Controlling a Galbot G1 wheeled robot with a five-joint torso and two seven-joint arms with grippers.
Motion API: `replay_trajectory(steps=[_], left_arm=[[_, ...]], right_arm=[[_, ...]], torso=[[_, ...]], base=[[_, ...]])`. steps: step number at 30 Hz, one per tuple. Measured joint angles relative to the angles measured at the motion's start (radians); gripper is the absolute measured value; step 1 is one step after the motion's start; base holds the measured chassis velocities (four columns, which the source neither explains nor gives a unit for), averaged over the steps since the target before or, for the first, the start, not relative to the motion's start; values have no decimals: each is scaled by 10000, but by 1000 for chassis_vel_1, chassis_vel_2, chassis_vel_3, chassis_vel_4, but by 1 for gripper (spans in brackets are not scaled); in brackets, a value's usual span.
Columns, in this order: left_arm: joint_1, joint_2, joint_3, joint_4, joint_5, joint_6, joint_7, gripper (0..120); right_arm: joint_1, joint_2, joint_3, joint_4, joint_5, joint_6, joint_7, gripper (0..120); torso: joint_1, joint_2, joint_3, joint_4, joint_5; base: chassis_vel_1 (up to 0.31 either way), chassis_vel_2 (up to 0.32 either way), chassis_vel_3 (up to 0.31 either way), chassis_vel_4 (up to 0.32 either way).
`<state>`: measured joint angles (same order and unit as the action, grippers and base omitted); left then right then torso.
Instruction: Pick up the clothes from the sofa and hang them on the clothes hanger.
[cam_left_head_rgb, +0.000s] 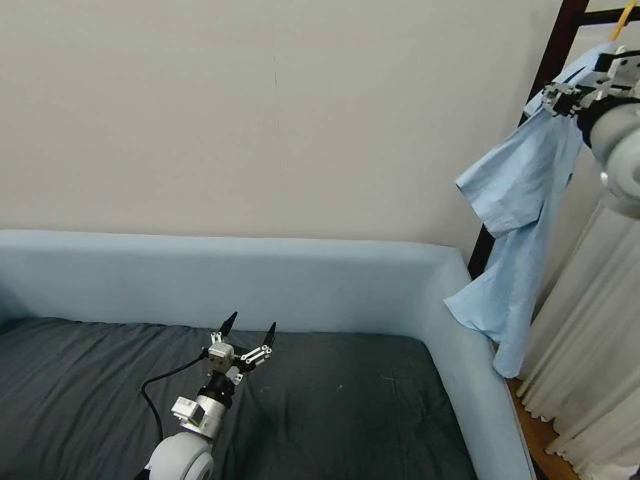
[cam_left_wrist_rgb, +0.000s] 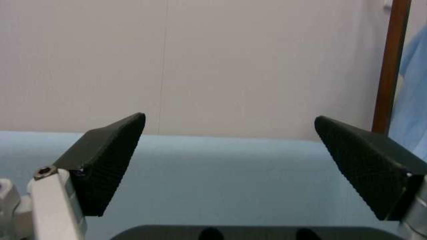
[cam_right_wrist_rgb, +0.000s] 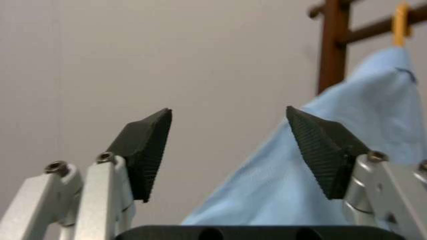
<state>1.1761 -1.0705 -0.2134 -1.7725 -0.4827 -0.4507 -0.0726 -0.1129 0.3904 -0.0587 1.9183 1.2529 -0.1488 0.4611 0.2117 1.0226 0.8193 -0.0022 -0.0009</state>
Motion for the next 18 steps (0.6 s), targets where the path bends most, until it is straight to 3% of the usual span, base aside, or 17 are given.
replay_trajectory(steps=[3, 8, 10, 11, 12, 13, 14, 15, 16, 18], left_arm=[[388, -357, -429, -558, -2, 85, 13, 100], [1046, -855, -1032, -1408, -42, 570, 1, 100], [1892, -1330, -1771, -2206, -63, 1100, -48, 100], [1892, -1330, -1771, -2206, -63, 1100, -48, 100], [2370, -1597, -2191, -2589, 3, 1267, -58, 100], [2934, -1944, -2670, -3016, 179, 1469, -105, 100], [3293, -2237, -3001, -3286, 550, 1572, -177, 100], [3500, -2432, -3148, -3337, 852, 1329, -209, 100], [3500, -2432, -3148, -3337, 852, 1329, -209, 100], [3803, -2730, -3288, -3253, 1344, 799, -165, 100]], right_arm=[[-1381, -55, 567, 438, -1112, 1185, -708, 80], [-3278, 507, 1305, 836, -1860, 1974, -1288, 93], [-4367, 1583, 1421, 794, -2650, 2449, -2062, 100], [-4367, 1583, 1421, 794, -2650, 2449, -2062, 100], [-4688, 2217, 1388, 640, -3139, 2612, -2421, 100], [-5274, 3035, 1551, 499, -3917, 2773, -2843, 100], [-6384, 3914, 2138, 424, -5024, 2951, -3218, 100], [-7350, 4551, 2573, 342, -5779, 3152, -3506, 100], [-7350, 4551, 2573, 342, -5779, 3152, -3506, 100], [-8963, 5705, 3539, 194, -6939, 3364, -4214, 100]], torso=[[0, 0, 0, 9, 1], [1, -1, 2, 9, -2], [1, -1, 2, 3, 3], [1, -1, 2, 3, 3], [1, -1, 2, 8, 1], [1, -1, 4, 32, 3], [2, -1, 2, 32, -6], [1, -1, 2, 13, -4], [1, -1, 2, 13, -4], [1, -2, 2, 2, 7]], base=[[0, 0, 0, 0], [0, 0, 0, 0], [0, 0, 0, 0], [0, 0, 0, 0], [0, 0, 0, 0], [74, 28, 27, 31], [74, 28, 37, 31], [0, 0, 0, 0], [0, 0, 0, 0], [0, 0, 0, 0]])
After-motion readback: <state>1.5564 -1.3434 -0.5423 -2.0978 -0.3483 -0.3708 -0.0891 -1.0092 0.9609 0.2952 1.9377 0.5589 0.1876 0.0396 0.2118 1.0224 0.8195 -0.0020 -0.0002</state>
